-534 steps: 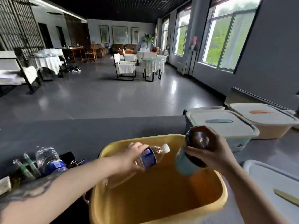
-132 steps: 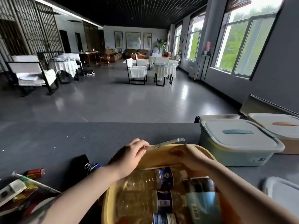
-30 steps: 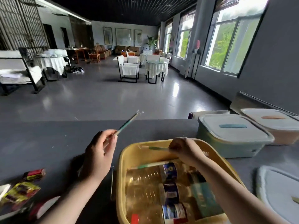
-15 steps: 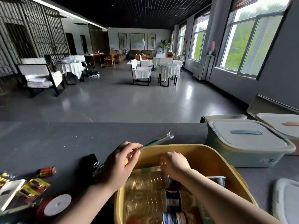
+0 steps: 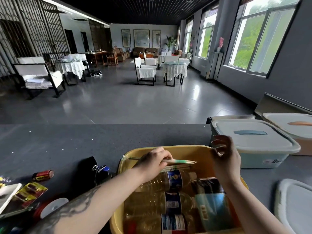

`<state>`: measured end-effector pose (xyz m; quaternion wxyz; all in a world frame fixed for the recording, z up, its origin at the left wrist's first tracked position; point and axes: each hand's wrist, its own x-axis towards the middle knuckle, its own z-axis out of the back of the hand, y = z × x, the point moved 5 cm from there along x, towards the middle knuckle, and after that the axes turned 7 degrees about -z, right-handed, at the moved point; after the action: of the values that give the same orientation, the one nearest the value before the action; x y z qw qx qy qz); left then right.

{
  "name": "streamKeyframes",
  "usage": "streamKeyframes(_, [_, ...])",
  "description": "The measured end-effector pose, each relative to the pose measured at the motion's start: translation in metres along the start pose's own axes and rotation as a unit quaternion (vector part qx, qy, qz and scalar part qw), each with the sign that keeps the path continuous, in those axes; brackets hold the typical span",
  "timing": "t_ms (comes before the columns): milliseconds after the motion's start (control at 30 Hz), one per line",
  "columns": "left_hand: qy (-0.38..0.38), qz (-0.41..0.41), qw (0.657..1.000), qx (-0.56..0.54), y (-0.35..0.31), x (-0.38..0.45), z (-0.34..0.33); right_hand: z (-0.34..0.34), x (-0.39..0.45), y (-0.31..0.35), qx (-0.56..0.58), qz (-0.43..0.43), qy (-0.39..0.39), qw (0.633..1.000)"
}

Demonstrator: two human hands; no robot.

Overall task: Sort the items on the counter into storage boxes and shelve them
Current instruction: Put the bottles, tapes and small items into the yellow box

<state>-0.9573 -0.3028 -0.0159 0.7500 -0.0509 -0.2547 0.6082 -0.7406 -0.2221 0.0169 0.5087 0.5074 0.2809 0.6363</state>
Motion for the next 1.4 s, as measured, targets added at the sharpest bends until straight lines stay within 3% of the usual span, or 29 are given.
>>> streamKeyframes(233, [0.013,0.023,0.998,0.049,0.014,0.003,-0.023,-0.007,-0.002,-0.003,-0.043,0.015,0.026,0.999])
streamKeyframes(500, [0.083,-0.039,0.970,0.225,0.013,-0.001,-0.036,-0.015,-0.007,0.003,-0.061,0.056,0.052,0.995])
streamKeyframes(600, [0.067,-0.034,0.965,0.252,0.010,-0.002,-0.034,-0.017,-0.009,0.004,-0.049,0.062,0.066,0.995])
streamKeyframes(700, [0.047,-0.019,0.976,0.212,0.010,-0.001,-0.026,-0.017,-0.011,0.006,-0.041,0.068,0.076,0.994])
streamKeyframes(833, [-0.076,0.050,0.991,0.103,0.005,-0.007,0.013,-0.018,-0.016,0.013,-0.050,0.090,0.103,0.989])
streamKeyframes(967, [-0.305,0.188,0.931,0.069,-0.003,-0.049,0.064,-0.022,-0.024,0.024,-0.086,0.127,0.161,0.975])
streamKeyframes(1067, [-0.391,0.286,0.874,0.042,-0.012,-0.108,0.077,-0.027,-0.030,0.033,-0.143,0.152,0.211,0.955])
streamKeyframes(1167, [-0.394,0.344,0.850,0.070,-0.020,-0.174,0.080,-0.038,-0.050,0.059,-0.182,0.179,0.230,0.939])
streamKeyframes(1300, [-0.378,0.405,0.822,0.133,-0.015,-0.262,0.093,-0.066,-0.121,0.111,-0.101,0.209,0.287,0.929])
streamKeyframes(1400, [-0.392,0.436,0.796,0.151,0.000,-0.317,0.101,-0.088,-0.189,0.140,-0.069,0.291,0.305,0.904])
